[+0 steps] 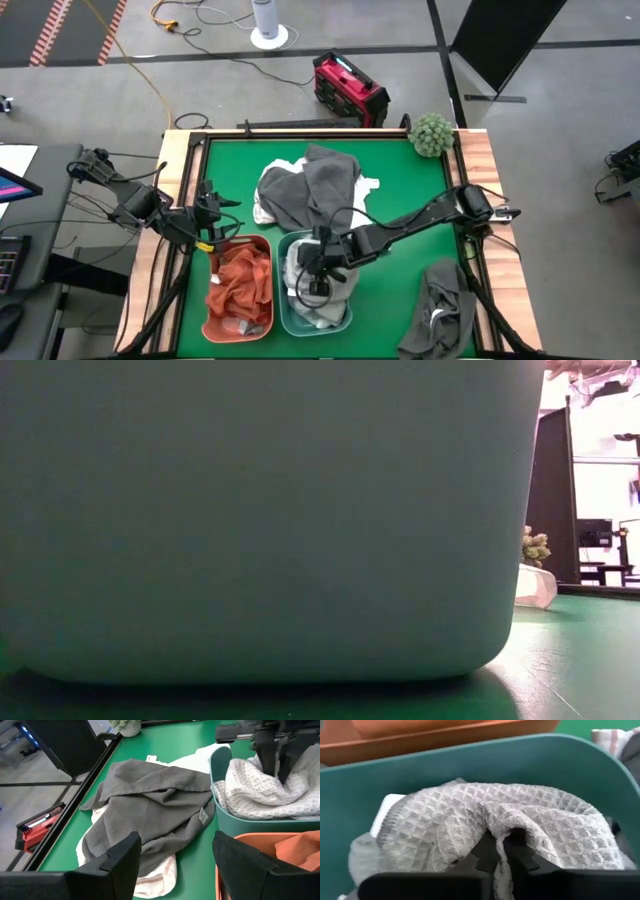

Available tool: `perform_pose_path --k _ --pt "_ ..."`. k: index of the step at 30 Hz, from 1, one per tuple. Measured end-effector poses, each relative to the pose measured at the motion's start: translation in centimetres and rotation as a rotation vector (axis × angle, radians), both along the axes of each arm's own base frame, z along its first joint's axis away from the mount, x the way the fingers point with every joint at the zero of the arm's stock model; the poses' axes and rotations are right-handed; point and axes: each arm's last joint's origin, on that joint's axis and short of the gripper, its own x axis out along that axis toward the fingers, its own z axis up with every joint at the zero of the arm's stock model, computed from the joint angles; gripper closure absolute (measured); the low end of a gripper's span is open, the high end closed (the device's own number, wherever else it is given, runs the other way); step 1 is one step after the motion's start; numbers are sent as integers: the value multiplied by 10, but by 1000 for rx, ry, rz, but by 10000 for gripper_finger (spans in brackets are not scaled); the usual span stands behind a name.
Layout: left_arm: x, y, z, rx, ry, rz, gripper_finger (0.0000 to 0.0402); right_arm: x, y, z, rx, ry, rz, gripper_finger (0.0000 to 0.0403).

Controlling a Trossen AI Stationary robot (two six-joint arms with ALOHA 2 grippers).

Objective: Sort towels by color in basket
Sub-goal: Put the light gray towel into the green bin

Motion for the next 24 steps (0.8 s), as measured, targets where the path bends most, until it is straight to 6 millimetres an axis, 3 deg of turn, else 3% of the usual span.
perform_pose_path --k 6,14,19,24 --pt "0 0 0 0 0 0 166 -6 6 4 -30 58 29 270" --pt "0 0 0 0 0 0 166 -15 10 61 -70 155 54 146" --pt "0 0 0 0 0 0 166 -38 8 85 -125 309 -44 128" --pt "0 0 0 -1 0 1 166 -63 12 75 -121 543 -116 127"
